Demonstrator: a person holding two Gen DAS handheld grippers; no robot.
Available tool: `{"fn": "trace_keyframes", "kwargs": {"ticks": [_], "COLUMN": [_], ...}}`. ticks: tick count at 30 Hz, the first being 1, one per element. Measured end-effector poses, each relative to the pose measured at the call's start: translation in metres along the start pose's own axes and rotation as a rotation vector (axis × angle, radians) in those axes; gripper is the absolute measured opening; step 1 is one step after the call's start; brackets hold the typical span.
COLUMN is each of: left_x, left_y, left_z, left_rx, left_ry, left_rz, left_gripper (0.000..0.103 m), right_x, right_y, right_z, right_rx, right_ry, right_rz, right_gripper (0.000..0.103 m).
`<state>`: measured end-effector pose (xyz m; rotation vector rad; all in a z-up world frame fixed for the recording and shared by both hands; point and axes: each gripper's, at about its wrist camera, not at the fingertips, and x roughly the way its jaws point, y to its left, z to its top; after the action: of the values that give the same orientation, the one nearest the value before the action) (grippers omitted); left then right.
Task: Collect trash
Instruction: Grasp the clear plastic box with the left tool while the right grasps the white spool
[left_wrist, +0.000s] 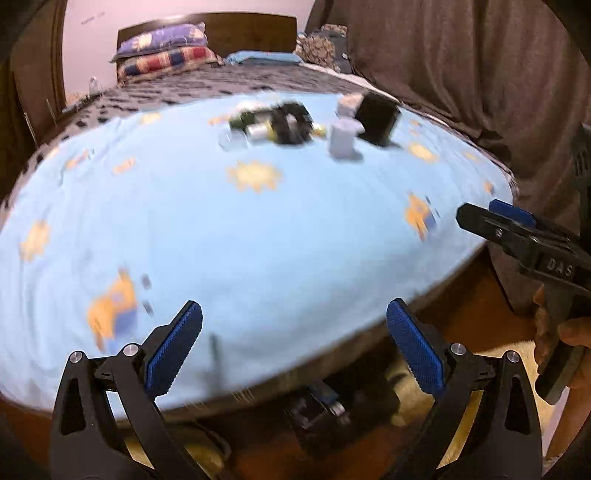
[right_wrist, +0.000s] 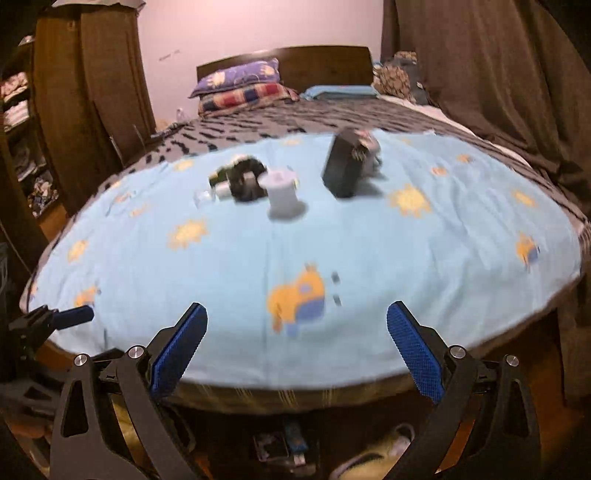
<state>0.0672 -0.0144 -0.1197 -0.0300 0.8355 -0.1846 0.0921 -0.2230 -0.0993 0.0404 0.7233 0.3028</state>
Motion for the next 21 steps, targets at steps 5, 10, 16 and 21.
{"fn": "trace_keyframes", "kwargs": {"ticks": [5, 10, 16, 21], "left_x": [0.015, 0.03, 0.068, 0.1], "left_y": [0.021, 0.044, 0.066, 0.073], "left_z": [0.037, 0.07, 0.106, 0.126], "left_rx": [-0.015, -0.044, -0.073, -0.064], "left_ry": [-0.015, -0.026, -0.008, 0.012], "left_rz": [0.04, 0.074, 0.091, 0.106], "left_gripper": [0.095, 0.095, 0.095, 0.089], "right_x": [0.018, 0.053, 0.102, 0.126], "right_y": [0.011, 0.017, 0.015, 0.012], "right_z": [0.029, 0.054, 0.066, 0.073], "right_rx": [-0.028, -0.032, -0.014, 0.0], "right_ry": [-0.016, -0.007, 0.041, 0.06], "right_rz": [0.005, 0.008, -0.001, 0.007], "right_gripper": [0.098, 0.098, 0.097, 0.089]}}
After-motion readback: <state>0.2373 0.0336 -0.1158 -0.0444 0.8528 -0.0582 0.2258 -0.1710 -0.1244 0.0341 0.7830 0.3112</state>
